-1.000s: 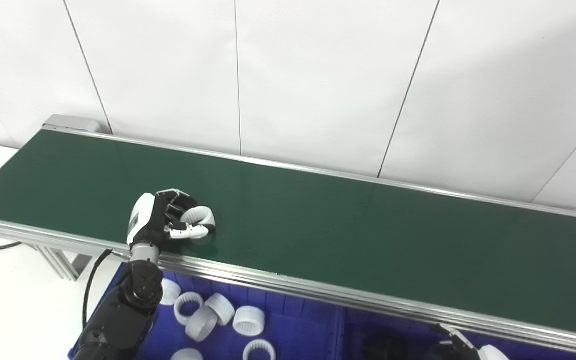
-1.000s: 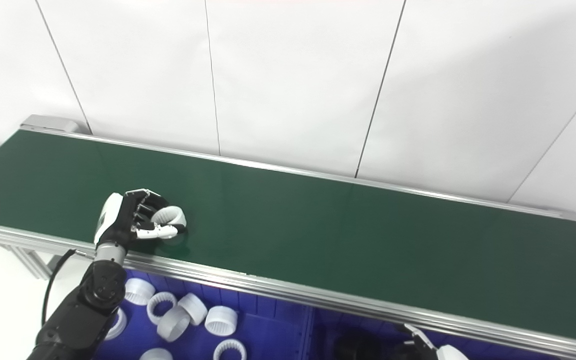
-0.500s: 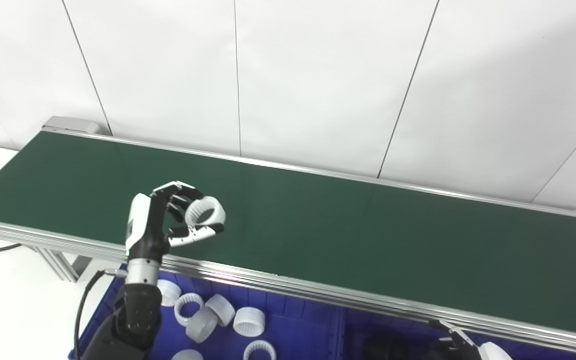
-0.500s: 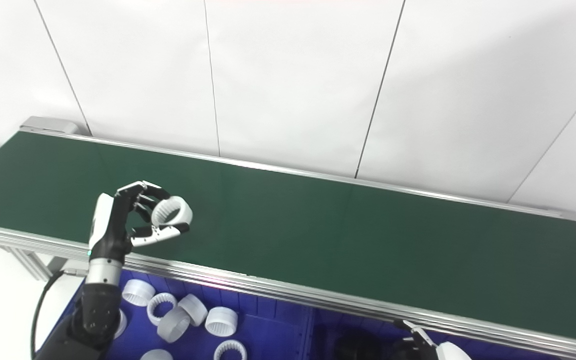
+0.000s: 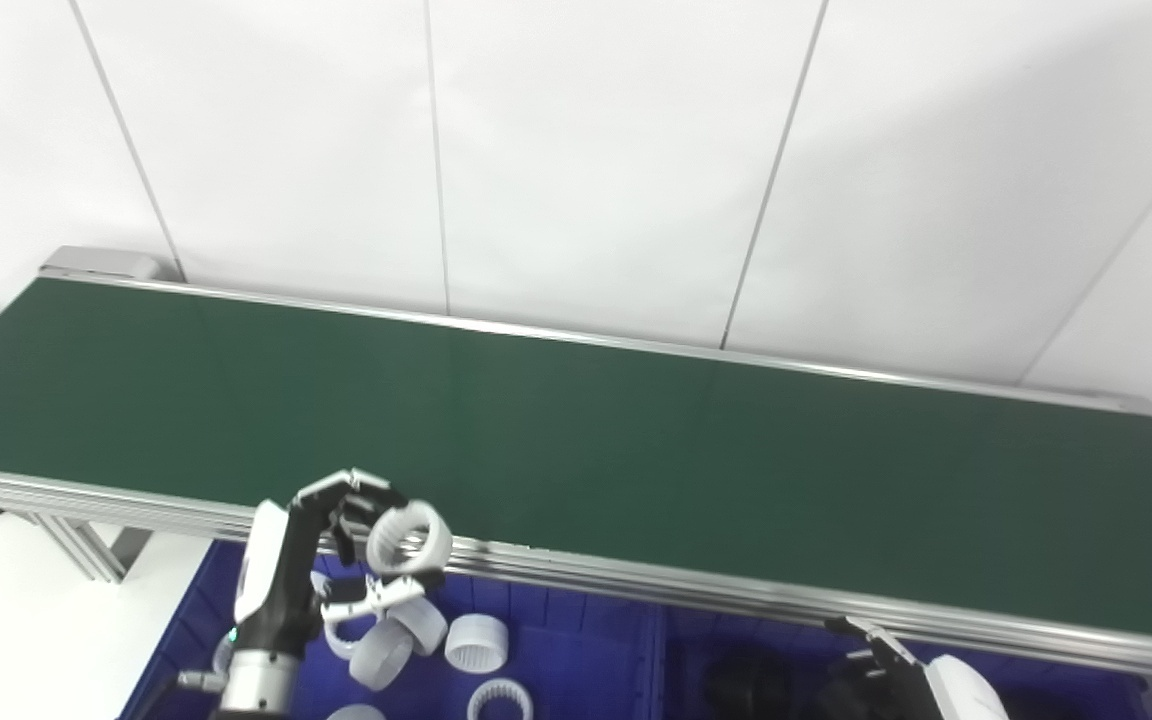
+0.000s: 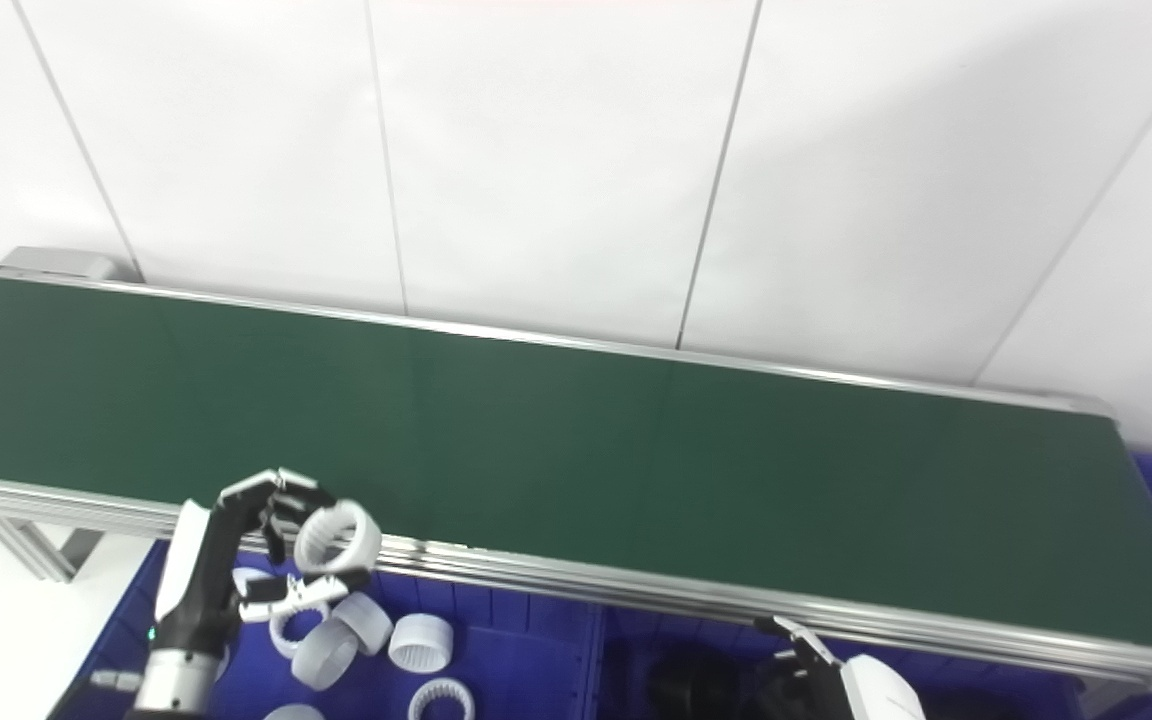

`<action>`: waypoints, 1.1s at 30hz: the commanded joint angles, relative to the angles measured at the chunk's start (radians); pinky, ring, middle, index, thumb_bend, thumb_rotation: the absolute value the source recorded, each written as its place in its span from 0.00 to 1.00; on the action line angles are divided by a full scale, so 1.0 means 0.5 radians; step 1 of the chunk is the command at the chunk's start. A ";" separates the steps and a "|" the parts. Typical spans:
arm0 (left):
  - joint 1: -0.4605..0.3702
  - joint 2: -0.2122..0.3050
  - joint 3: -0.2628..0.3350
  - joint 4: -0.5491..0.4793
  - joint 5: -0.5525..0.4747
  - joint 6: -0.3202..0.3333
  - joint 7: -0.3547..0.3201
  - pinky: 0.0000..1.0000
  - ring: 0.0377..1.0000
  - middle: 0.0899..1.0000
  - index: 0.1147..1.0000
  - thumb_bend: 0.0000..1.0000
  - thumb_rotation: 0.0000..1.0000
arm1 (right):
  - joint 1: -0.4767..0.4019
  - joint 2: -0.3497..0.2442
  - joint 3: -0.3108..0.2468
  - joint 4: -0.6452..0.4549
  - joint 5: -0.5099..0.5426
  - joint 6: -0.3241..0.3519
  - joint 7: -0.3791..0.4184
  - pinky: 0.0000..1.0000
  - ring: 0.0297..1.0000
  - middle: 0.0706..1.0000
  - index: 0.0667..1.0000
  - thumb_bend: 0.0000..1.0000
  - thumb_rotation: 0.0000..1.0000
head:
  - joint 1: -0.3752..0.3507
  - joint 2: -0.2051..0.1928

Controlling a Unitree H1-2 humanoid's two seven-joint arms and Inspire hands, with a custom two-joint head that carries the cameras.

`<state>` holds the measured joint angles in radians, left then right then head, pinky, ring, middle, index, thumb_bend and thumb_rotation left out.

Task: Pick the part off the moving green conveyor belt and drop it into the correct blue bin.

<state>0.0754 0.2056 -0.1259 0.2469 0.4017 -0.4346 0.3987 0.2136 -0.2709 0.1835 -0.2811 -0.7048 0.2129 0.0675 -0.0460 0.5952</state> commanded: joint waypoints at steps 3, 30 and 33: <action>-0.024 0.133 -0.183 0.155 0.028 -0.071 0.305 0.17 0.32 0.39 0.45 0.49 0.00 | -0.047 -0.004 0.002 -0.016 -0.035 -0.048 -0.038 0.56 0.63 0.65 0.81 0.83 0.31 | -0.004 0.013; -0.076 0.403 -0.787 0.551 -0.144 -0.071 0.709 0.61 0.67 0.72 0.74 0.76 0.65 | -0.062 0.018 -0.003 -0.002 -0.033 -0.040 -0.026 0.57 0.63 0.65 0.81 0.83 0.33 | -0.024 0.025; -0.073 0.440 -0.838 0.444 -0.191 -0.071 0.672 0.64 0.71 0.74 0.76 0.83 0.68 | -0.060 0.018 0.000 -0.007 -0.035 -0.039 -0.022 0.56 0.64 0.66 0.81 0.83 0.33 | -0.040 0.034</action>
<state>0.0513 0.4000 -0.5382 0.5102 0.3133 -0.4401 0.7323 0.1933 -0.2601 0.1893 -0.2639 -0.7250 0.2131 0.0691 -0.0659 0.6136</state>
